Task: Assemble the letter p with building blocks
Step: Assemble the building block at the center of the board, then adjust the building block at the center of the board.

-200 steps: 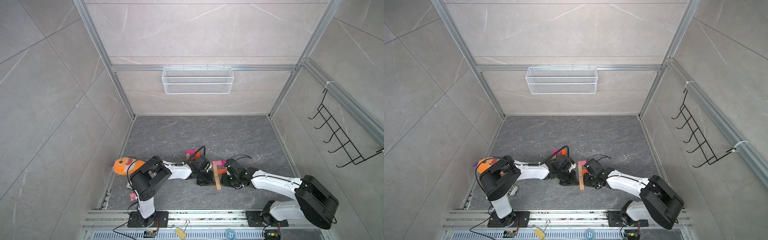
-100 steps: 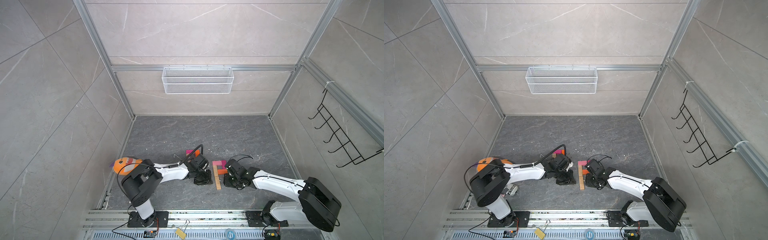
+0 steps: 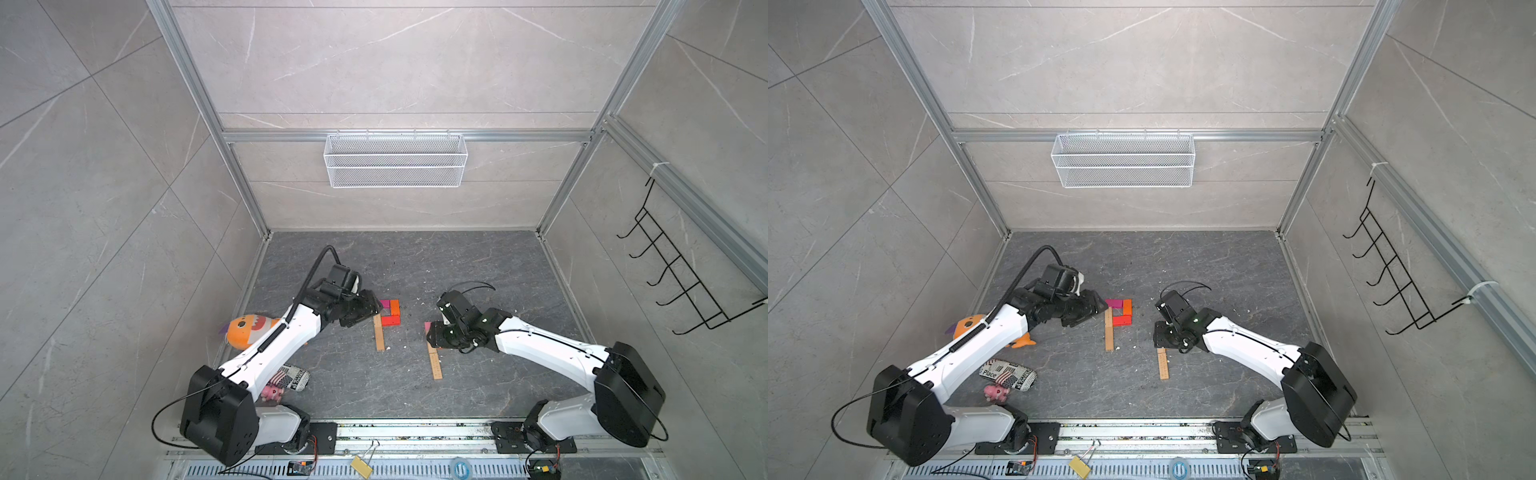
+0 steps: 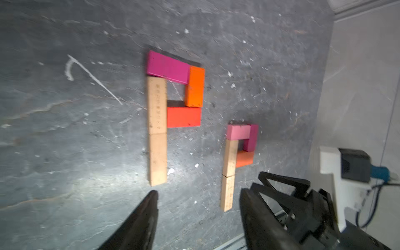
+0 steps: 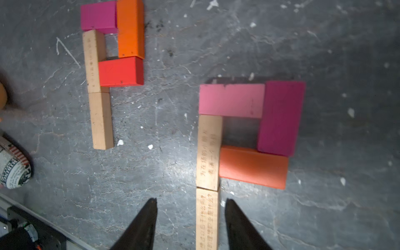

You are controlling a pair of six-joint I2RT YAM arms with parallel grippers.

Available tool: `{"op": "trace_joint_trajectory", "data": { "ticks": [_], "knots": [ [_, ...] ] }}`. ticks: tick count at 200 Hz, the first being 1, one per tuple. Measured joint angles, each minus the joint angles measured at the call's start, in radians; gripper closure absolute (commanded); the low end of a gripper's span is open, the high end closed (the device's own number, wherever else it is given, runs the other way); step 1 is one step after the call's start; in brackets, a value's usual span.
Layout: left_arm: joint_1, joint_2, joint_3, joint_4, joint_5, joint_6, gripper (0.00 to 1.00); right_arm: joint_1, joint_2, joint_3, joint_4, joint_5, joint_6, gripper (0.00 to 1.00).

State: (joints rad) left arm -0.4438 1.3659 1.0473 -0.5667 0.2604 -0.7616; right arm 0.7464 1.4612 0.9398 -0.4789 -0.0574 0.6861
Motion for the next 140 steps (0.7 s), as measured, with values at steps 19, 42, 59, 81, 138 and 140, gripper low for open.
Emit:
{"op": "trace_joint_trajectory", "data": {
  "ticks": [19, 42, 59, 81, 138, 140],
  "knots": [
    [0.081, 0.119, 0.084, -0.018, 0.045, 0.029, 0.3, 0.0, 0.069, 0.074, 0.001, -0.019, -0.019, 0.32],
    [0.147, 0.276, 0.191, -0.019, 0.083, 0.067, 0.29, -0.001, 0.146, 0.155, 0.0, -0.038, -0.036, 0.27],
    [0.176, 0.378, 0.266, -0.035, 0.107, 0.09, 0.29, -0.001, 0.204, 0.217, 0.0, -0.053, -0.049, 0.27],
    [0.195, 0.493, 0.352, -0.042, 0.132, 0.117, 0.33, -0.006, 0.277, 0.28, 0.004, -0.074, -0.06, 0.23],
    [0.197, 0.72, 0.562, -0.104, 0.146, 0.177, 0.55, -0.05, 0.412, 0.364, 0.005, -0.139, -0.067, 0.18],
    [0.197, 0.723, 0.563, -0.105, 0.146, 0.179, 0.56, -0.051, 0.414, 0.365, 0.005, -0.14, -0.067, 0.18]
  ]
}}
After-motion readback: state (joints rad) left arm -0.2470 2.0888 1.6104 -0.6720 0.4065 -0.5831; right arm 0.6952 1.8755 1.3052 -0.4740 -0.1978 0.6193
